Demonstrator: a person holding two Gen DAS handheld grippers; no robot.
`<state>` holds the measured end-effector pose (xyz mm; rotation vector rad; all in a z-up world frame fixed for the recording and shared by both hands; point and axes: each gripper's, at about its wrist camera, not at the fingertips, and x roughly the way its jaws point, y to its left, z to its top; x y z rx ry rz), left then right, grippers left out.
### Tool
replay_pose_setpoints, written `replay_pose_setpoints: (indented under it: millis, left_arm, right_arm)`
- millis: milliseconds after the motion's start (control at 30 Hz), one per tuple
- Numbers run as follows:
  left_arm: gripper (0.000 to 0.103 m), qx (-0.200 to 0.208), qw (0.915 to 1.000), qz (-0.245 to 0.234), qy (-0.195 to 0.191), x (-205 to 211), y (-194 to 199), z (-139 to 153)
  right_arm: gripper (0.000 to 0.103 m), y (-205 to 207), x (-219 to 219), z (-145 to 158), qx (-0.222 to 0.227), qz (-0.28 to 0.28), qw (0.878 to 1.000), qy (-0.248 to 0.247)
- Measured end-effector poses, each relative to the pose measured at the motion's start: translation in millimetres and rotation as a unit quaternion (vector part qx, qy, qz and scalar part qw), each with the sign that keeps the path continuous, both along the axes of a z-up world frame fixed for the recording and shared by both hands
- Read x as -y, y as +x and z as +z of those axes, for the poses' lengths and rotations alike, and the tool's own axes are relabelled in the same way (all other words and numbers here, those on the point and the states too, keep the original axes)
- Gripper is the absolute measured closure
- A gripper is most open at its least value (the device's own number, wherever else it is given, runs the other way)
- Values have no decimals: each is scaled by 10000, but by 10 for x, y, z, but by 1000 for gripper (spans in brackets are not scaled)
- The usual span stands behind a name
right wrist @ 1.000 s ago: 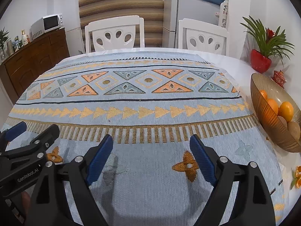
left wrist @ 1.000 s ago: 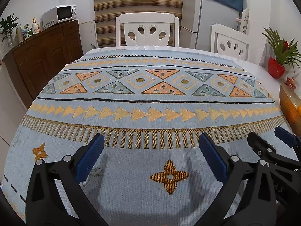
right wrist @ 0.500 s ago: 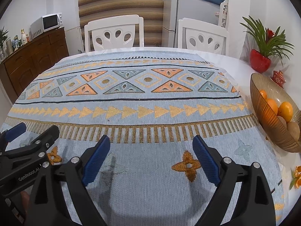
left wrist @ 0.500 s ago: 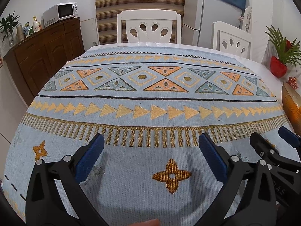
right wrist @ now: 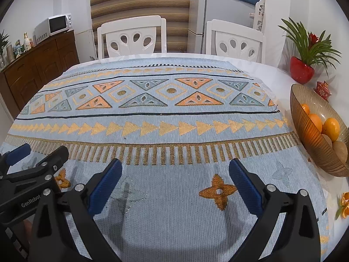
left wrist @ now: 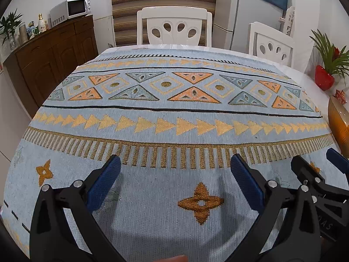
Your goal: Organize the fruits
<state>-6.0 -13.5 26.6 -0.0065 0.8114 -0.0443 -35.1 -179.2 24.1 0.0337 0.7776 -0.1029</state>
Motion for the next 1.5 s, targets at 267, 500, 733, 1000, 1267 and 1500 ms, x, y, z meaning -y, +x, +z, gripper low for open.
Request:
replay_pose_setpoints:
  millis: [267, 500, 733, 1000, 1267, 1500]
  left_arm:
    - [3, -62, 10000, 3, 14, 3, 13, -17]
    - [3, -138, 9999, 26, 76, 10, 40, -41]
    - [3, -156, 9998, 52, 93, 11, 42, -47]
    - [3, -180, 9997, 86, 144, 14, 44, -59]
    - [3, -192, 9997, 90, 148, 13, 49, -57]
    - [3, -201, 9997, 85, 146, 11, 50, -61]
  right_arm:
    - [5, 15, 4, -15, -73, 0, 10000, 7]
    - [5, 44, 13, -44, -193, -2, 9998, 16]
    - [5, 53, 12, -54, -239, -5, 9997, 1]
    - [5, 79, 15, -83, -319, -10, 9995, -6]
    - [5, 106, 28, -105, -403, -12, 9992, 25]
    - [5, 104, 31, -104, -419, -16, 9991, 36]
